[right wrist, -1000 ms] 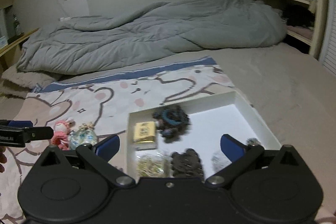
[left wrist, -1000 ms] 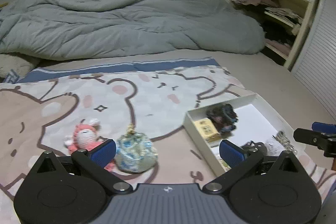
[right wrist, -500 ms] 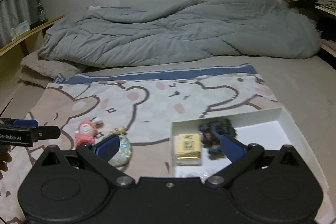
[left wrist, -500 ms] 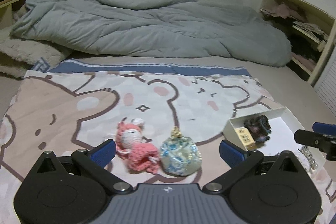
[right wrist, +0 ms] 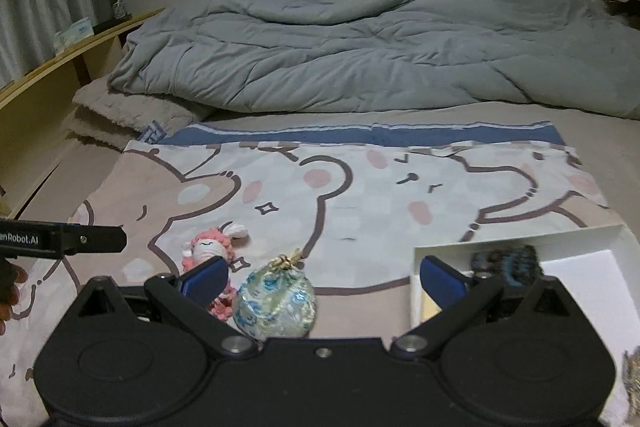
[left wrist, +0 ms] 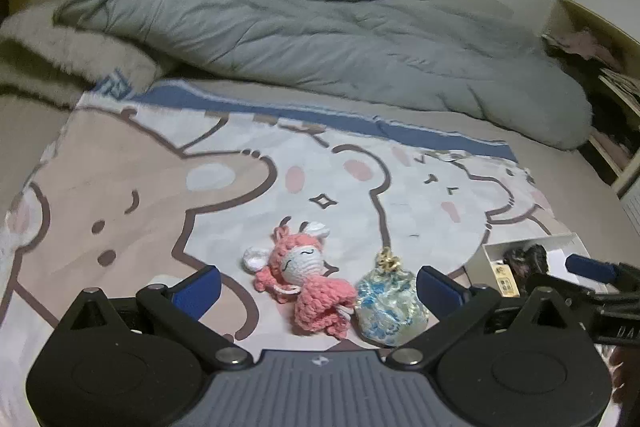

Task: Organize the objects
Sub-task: 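Grasp the pink crochet doll with the left tool while the right grasps the floral pouch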

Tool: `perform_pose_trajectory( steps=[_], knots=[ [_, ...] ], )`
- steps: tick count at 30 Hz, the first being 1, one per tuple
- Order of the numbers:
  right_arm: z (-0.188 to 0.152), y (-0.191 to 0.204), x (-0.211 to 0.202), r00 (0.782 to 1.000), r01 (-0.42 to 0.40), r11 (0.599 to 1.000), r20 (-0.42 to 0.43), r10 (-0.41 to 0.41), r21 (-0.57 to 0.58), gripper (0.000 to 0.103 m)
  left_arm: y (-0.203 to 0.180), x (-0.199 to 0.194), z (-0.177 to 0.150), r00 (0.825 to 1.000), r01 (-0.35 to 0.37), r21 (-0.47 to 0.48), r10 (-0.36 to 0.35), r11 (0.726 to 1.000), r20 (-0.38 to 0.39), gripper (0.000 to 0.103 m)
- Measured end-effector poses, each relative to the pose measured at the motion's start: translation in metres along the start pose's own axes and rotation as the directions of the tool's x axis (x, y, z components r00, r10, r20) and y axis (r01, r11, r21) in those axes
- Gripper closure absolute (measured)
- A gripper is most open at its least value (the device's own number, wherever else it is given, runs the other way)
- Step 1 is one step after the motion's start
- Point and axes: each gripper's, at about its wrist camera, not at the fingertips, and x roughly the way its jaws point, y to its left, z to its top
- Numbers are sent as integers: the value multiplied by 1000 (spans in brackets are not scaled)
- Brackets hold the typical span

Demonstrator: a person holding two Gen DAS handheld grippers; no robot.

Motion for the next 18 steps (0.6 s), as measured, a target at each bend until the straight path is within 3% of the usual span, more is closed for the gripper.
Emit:
perform_pose_trajectory(
  steps=[5, 12, 18],
  knots=[
    [2, 6, 28, 1000, -13, 1000, -13, 13, -18, 0, 17, 30, 7, 997, 2, -164, -15, 986, -79, 11],
    [-11, 11, 74, 997, -42, 998, -69, 39, -48, 0, 30, 78, -2, 982, 24, -324, -83, 946, -172, 36],
    [-21, 18, 99, 994, -48, 993, -106, 36, -111, 0, 32, 107, -2, 970, 48, -400, -139, 915, -201, 42]
  ],
)
